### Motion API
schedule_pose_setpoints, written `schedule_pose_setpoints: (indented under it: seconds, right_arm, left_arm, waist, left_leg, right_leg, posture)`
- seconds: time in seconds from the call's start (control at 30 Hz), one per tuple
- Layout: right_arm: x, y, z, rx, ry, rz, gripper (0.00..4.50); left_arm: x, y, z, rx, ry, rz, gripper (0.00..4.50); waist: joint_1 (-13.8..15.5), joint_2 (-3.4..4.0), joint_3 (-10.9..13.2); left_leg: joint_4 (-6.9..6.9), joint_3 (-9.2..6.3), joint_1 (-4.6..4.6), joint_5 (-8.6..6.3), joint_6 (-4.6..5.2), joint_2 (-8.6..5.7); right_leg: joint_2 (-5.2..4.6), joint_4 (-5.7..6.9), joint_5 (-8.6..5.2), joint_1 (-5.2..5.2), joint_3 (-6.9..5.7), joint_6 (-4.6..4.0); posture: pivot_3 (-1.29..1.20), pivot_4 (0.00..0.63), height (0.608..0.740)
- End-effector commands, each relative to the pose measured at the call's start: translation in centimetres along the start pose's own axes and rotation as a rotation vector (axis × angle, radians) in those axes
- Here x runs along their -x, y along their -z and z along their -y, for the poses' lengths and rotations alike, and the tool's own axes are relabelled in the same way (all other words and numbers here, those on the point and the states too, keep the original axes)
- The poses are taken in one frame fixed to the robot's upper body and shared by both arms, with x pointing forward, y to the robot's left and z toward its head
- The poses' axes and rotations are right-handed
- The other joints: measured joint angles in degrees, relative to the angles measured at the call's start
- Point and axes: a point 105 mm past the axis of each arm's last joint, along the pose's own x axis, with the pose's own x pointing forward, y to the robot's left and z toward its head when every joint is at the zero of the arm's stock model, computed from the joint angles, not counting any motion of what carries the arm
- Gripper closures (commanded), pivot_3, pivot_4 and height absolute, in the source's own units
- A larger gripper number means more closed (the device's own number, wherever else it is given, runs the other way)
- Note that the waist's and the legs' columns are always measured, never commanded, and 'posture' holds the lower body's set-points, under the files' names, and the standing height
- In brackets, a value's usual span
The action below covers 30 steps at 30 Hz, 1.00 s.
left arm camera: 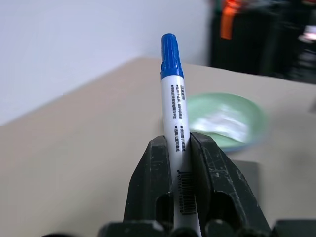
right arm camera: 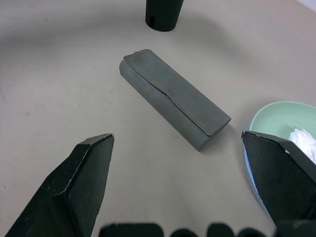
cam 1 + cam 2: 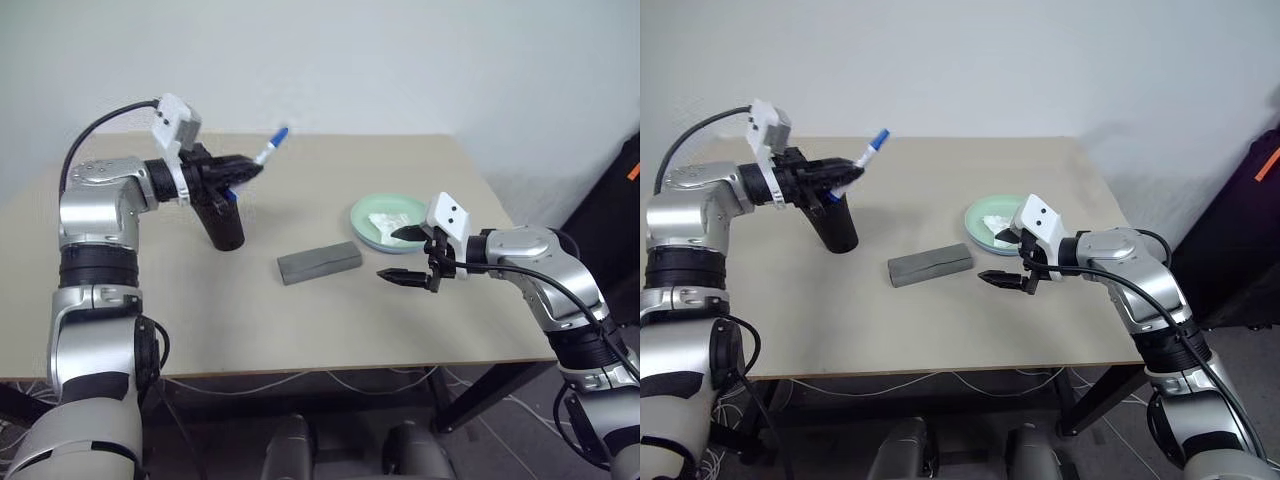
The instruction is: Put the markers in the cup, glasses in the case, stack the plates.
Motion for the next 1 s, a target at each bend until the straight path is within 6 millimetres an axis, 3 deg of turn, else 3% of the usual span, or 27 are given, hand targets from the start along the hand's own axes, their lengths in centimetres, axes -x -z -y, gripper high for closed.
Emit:
schedule_pose_setpoints:
  seconds: [0.03, 0.13, 0.33, 0.67, 1.0]
  right_arm:
    - [0.4, -1.8, 0.5, 0.057, 0.023, 0.043, 0.00]
    - [0.3, -1.9, 0.5, 0.059, 0.020, 0.046, 0.00]
    - [0.1, -2.1, 0.5, 0.064, 0.013, 0.051, 0.00]
    - [0.1, -2.2, 0.4, 0.066, 0.008, 0.055, 0.00]
    - [0.1, -2.2, 0.3, 0.064, 0.010, 0.056, 0.00]
  left_arm:
    - [0.9, -1.6, -2.2, -0.042, -0.139, 0.073, 4.36]
    - [1.5, -0.6, -4.1, -0.048, -0.273, 0.080, 4.36]
    - [1.9, 1.8, -5.6, -0.033, -0.395, 0.063, 4.36]
    - [1.3, 4.2, -5.7, -0.032, -0.445, 0.028, 4.36]
    - [0.8, 3.8, -5.6, -0.039, -0.438, 0.028, 4.36]
  waist:
    - [0.1, 0.00, 0.0]
    - [0.0, -0.02, 0.0]
    - [0.1, -0.03, 0.0]
    - [0.1, -0.06, 0.0]
    - [0.1, -0.07, 0.0]
  left_leg:
    - [0.00, 0.00, 0.00, 0.00, 0.00, 0.00]
    - [0.00, 0.01, -0.01, 0.00, 0.00, 0.00]
    - [0.00, 0.01, -0.03, 0.00, -0.01, 0.00]
    - [0.00, 0.01, -0.06, -0.01, -0.02, -0.01]
    - [0.00, 0.01, -0.06, -0.01, -0.02, 0.00]
  right_leg:
    - [0.00, 0.00, 0.00, -0.01, 0.00, 0.00]
    - [0.00, 0.00, 0.00, 0.00, 0.00, 0.00]
    - [0.00, 0.00, 0.00, -0.01, 0.00, 0.00]
    - [-0.01, -0.01, 0.00, -0.05, -0.01, 0.00]
    - [-0.01, -0.01, 0.00, -0.05, -0.01, 0.00]
  posture:
    - [0.00, 0.000, 0.649]
    - [0.00, 0.000, 0.649]
    - [0.00, 0.000, 0.649]
    - [0.00, 0.000, 0.649]
    - [0.00, 0.000, 0.649]
